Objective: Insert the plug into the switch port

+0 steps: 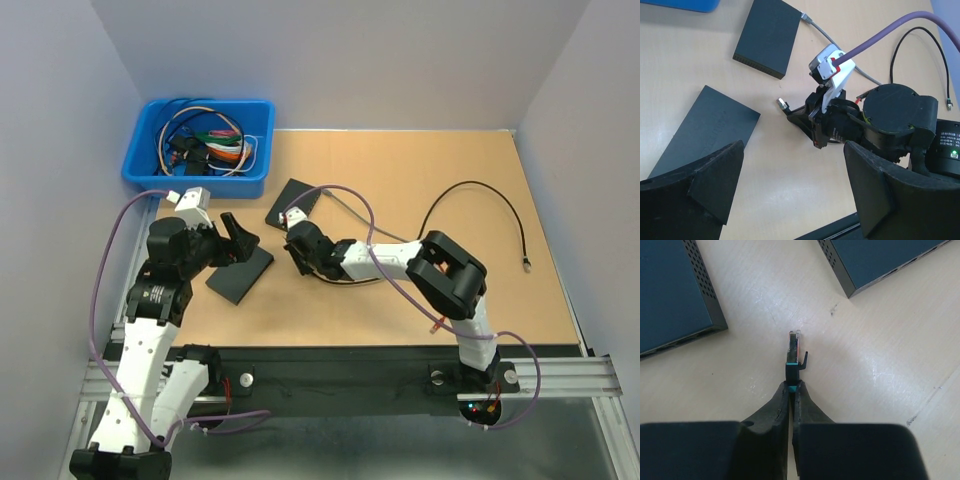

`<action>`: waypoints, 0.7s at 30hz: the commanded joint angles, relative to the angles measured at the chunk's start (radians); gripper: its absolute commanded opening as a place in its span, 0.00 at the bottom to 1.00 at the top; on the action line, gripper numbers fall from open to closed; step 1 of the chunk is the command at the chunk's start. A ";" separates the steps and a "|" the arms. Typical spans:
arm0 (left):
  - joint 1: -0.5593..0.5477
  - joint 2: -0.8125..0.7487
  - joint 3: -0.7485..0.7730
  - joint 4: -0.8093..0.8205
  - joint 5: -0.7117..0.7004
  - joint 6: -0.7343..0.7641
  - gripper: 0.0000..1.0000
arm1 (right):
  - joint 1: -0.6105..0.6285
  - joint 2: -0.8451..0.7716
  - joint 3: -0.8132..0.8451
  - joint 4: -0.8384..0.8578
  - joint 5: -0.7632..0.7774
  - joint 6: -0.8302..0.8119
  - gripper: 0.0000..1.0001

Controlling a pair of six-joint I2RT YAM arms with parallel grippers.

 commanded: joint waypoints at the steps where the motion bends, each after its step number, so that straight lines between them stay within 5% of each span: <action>1: 0.004 -0.004 -0.013 0.060 0.055 0.007 0.89 | 0.009 -0.016 -0.076 -0.070 0.034 -0.002 0.00; 7: -0.002 -0.100 -0.070 0.264 0.113 -0.165 0.89 | 0.012 -0.221 -0.173 -0.046 0.039 0.025 0.00; 13: -0.029 -0.025 -0.151 0.443 0.191 -0.280 0.88 | 0.012 -0.498 -0.309 0.048 -0.055 0.090 0.00; 21: -0.299 0.123 -0.170 0.655 0.052 -0.374 0.86 | 0.012 -0.726 -0.409 0.157 -0.138 0.115 0.00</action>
